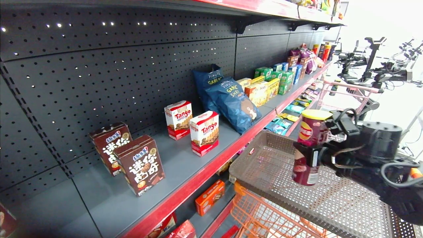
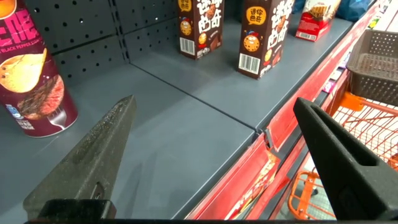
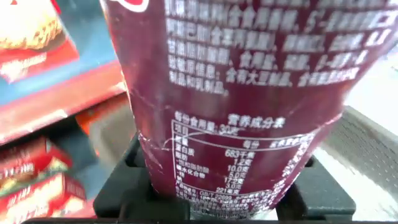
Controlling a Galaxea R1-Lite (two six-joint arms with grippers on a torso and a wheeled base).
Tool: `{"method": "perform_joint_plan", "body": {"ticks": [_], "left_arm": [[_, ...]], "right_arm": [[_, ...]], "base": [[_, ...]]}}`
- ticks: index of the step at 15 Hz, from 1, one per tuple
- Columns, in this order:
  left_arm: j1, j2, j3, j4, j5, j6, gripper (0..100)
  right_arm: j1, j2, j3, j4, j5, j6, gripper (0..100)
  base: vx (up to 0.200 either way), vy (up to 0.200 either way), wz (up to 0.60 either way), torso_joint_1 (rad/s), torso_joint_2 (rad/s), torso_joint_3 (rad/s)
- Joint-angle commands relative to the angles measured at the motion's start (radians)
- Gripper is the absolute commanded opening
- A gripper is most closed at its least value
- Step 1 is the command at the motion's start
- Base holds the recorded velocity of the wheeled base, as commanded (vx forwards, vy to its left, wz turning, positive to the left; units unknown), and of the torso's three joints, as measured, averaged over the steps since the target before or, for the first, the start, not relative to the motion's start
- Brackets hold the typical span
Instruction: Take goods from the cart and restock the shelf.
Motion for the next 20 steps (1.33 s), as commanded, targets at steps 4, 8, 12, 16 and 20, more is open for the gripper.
{"method": "perform_joint_plan", "body": {"ticks": [4, 8, 12, 16, 20], "left_arm": [[0.000, 0.001, 0.000, 0.000, 0.001, -0.001, 100], [0.000, 0.001, 0.000, 0.000, 0.001, 0.001, 100], [0.000, 0.001, 0.000, 0.000, 0.001, -0.001, 100], [0.000, 0.001, 0.000, 0.000, 0.001, 0.001, 100], [0.000, 0.001, 0.000, 0.000, 0.001, -0.001, 100]], "right_arm": [[-0.053, -0.591, 0.409, 0.222, -0.247, -0.015, 0], [-0.039, -0.729, 0.466, 0.262, -0.292, -0.015, 0], [-0.035, -0.735, 0.470, 0.262, -0.267, -0.015, 0], [-0.047, -0.746, 0.472, 0.265, -0.266, -0.014, 0], [-0.049, -0.754, 0.480, 0.267, -0.264, -0.014, 0]], "base": [[0.000, 0.000, 0.00, 0.000, 0.00, 0.000], [0.000, 0.000, 0.30, 0.001, 0.00, 0.001], [0.000, 0.000, 0.60, -0.002, 0.00, 0.006], [0.000, 0.000, 0.60, 0.004, 0.00, 0.004], [0.000, 0.000, 0.60, 0.006, 0.00, 0.004]]}}
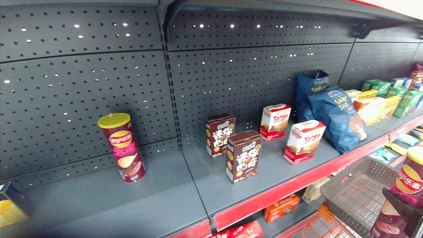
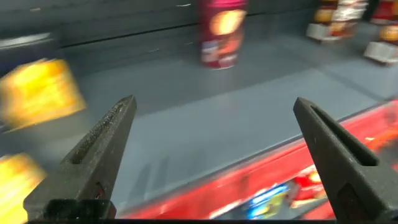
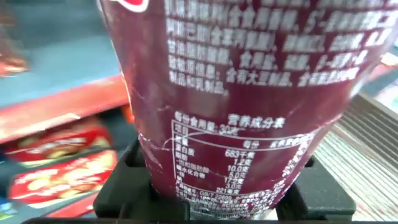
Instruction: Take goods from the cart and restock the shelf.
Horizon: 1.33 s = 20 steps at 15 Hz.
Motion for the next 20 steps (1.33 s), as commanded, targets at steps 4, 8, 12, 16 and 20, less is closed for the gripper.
{"method": "perform_joint_plan", "body": {"ticks": [4, 8, 12, 16, 20], "left_arm": [[0.000, 0.001, 0.000, 0.000, 0.001, -0.001, 100], [0.000, 0.001, 0.000, 0.000, 0.001, -0.001, 100], [0.000, 0.001, 0.000, 0.000, 0.001, 0.001, 100], [0.000, 0.001, 0.000, 0.000, 0.001, -0.001, 100], [-0.004, 0.010, 0.000, 0.001, -0.004, 0.001, 100]], "right_arm": [[-0.025, -0.027, 0.050, 0.000, 0.001, 0.000, 0], [-0.021, -0.107, 0.073, 0.003, 0.037, 0.026, 0], [-0.024, -0.248, 0.070, 0.089, 0.164, 0.046, 0], [-0.011, -0.397, 0.038, 0.256, 0.218, 0.046, 0], [-0.033, -0.390, 0.018, 0.275, 0.207, 0.052, 0]], "base": [[0.000, 0.000, 0.60, 0.002, 0.00, 0.007], [0.000, 0.000, 0.15, -0.001, 0.00, 0.001], [0.000, 0.000, 0.00, 0.000, 0.00, 0.000], [0.000, 0.000, 0.00, 0.000, 0.00, 0.000], [0.000, 0.000, 0.00, 0.000, 0.00, 0.000]]}}
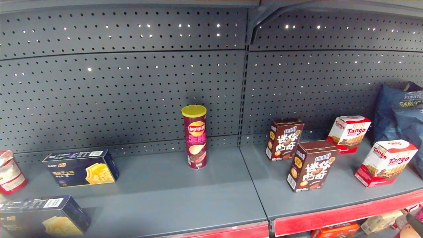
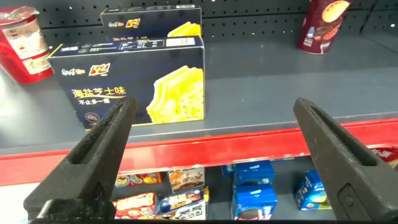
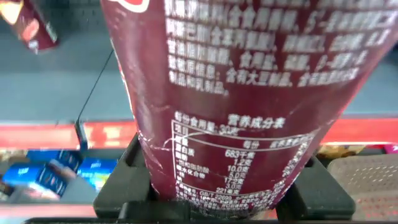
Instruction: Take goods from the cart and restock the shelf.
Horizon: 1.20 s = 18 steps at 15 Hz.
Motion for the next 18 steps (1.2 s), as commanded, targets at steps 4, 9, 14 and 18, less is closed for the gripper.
{"method": "perform_joint_plan", "body": {"ticks": [4, 9, 14, 18], "left_arm": [[-0.015, 0.086, -0.037, -0.003, -0.040, 0.073, 100], [-0.058, 0.738, -0.546, -0.037, -0.335, 0.173, 100], [-0.126, 1.233, -0.739, -0.270, -0.519, 0.088, 100], [-0.121, 1.580, -0.730, -0.717, -0.743, 0.090, 100]], "right_arm": [[-0.047, -0.007, -0.087, 0.153, -0.088, -0.006, 0], [-0.047, -0.004, -0.130, 0.184, -0.093, -0.009, 0], [-0.047, 0.005, -0.133, 0.182, -0.091, -0.006, 0], [-0.048, 0.006, -0.144, 0.182, -0.091, -0.003, 0]], "base": [[0.000, 0.000, 0.00, 0.000, 0.00, 0.000], [0.000, 0.000, 0.00, 0.000, 0.00, 0.000], [0.000, 0.000, 0.00, 0.000, 0.00, 0.000], [0.000, 0.000, 0.00, 0.000, 0.00, 0.000]]}}
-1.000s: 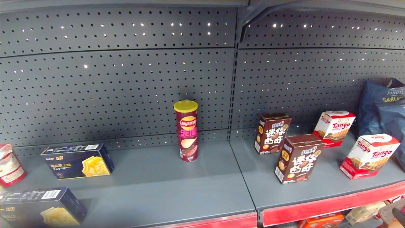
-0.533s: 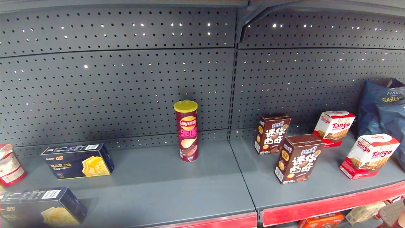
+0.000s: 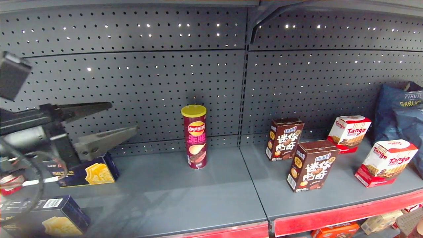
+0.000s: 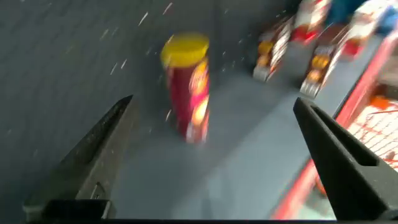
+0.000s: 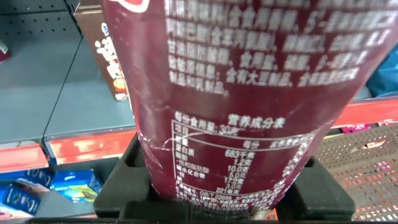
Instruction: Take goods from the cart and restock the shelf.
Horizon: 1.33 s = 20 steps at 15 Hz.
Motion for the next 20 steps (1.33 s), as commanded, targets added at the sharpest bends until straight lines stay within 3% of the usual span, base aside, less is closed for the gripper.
{"method": "perform_joint_plan", "body": {"ticks": [1, 2, 5, 14, 20], "left_arm": [[-0.011, 0.383, -0.039, -0.311, -0.169, -0.010, 100], [-0.011, 0.434, -0.056, -0.352, -0.193, -0.013, 100], [-0.017, 0.526, -0.113, -0.357, -0.201, -0.009, 100], [-0.016, 0.600, -0.127, -0.354, -0.204, -0.009, 100], [-0.017, 0.715, -0.225, -0.354, -0.204, -0.007, 100]], "right_arm": [[0.000, 0.008, -0.006, 0.000, 0.001, 0.000, 0], [0.002, 0.010, -0.006, 0.000, 0.004, 0.000, 0], [0.002, 0.010, -0.012, 0.000, 0.001, 0.000, 0], [0.005, 0.010, 0.005, 0.003, 0.009, 0.002, 0], [0.008, 0.008, 0.005, 0.002, 0.009, 0.002, 0]], "base": [[0.000, 0.000, 0.00, 0.000, 0.00, 0.000], [0.000, 0.000, 0.00, 0.000, 0.00, 0.000], [0.000, 0.000, 0.00, 0.000, 0.00, 0.000], [0.000, 0.000, 0.00, 0.000, 0.00, 0.000], [0.000, 0.000, 0.00, 0.000, 0.00, 0.000]]}}
